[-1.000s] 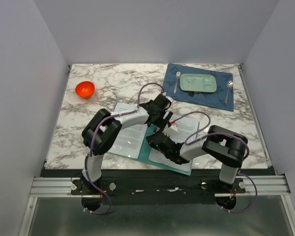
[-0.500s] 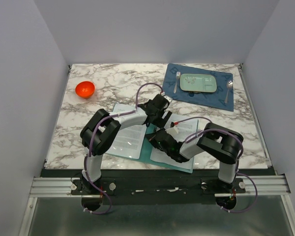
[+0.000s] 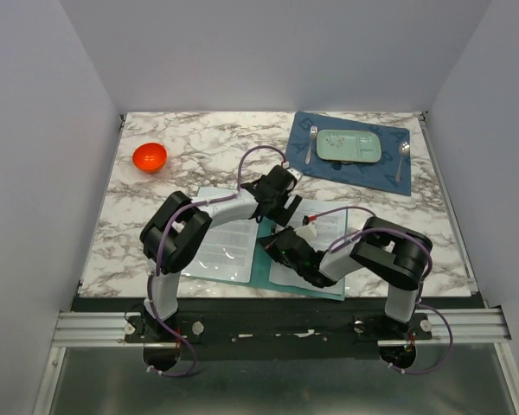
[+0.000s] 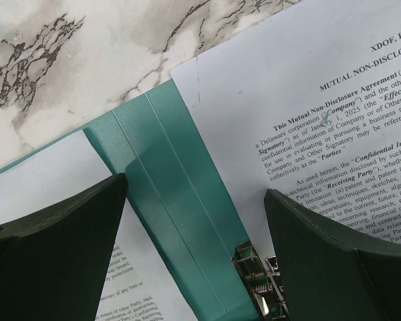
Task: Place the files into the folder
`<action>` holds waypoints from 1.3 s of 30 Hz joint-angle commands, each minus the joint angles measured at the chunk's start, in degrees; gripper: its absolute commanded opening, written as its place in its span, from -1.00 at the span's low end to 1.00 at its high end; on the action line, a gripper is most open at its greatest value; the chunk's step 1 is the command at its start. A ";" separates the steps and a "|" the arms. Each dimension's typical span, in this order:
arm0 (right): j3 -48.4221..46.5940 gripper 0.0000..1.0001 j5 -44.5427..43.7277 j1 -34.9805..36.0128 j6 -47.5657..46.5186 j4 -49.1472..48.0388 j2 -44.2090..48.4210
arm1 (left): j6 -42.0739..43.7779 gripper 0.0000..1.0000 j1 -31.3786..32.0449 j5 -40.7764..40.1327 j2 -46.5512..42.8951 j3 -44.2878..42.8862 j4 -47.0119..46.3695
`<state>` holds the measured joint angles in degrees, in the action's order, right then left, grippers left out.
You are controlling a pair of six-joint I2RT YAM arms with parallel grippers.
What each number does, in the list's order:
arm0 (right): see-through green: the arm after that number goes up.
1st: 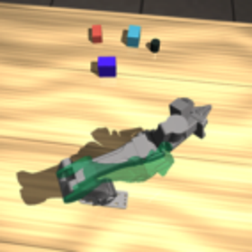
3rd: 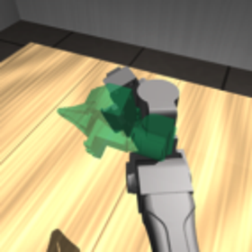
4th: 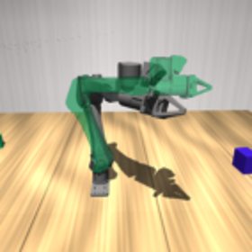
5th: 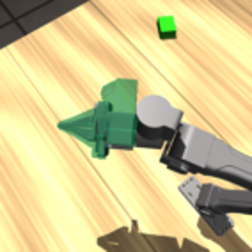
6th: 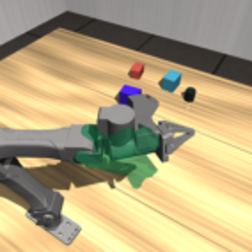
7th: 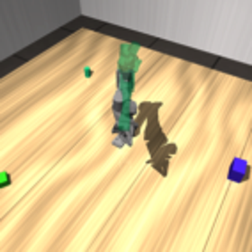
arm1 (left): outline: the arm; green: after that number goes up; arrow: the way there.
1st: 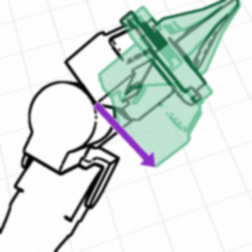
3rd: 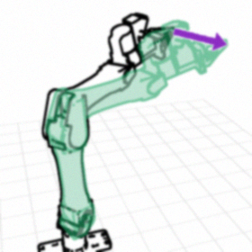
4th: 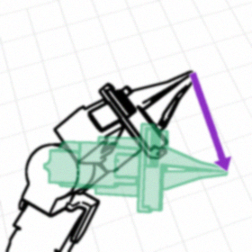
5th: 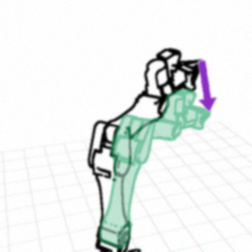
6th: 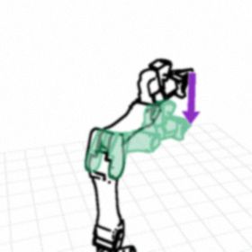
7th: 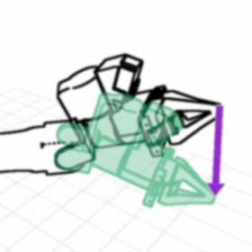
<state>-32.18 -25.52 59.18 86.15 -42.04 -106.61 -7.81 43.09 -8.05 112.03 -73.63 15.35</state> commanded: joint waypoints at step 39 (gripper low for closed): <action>-6.84 -0.99 6.53 -1.26 -38.69 27.28 13.27 | 3.95 0.98 -2.40 0.41 -0.23 0.32 8.64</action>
<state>-39.11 -21.28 58.17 49.21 -17.30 -91.72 -5.08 40.93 -5.78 110.69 -73.49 19.90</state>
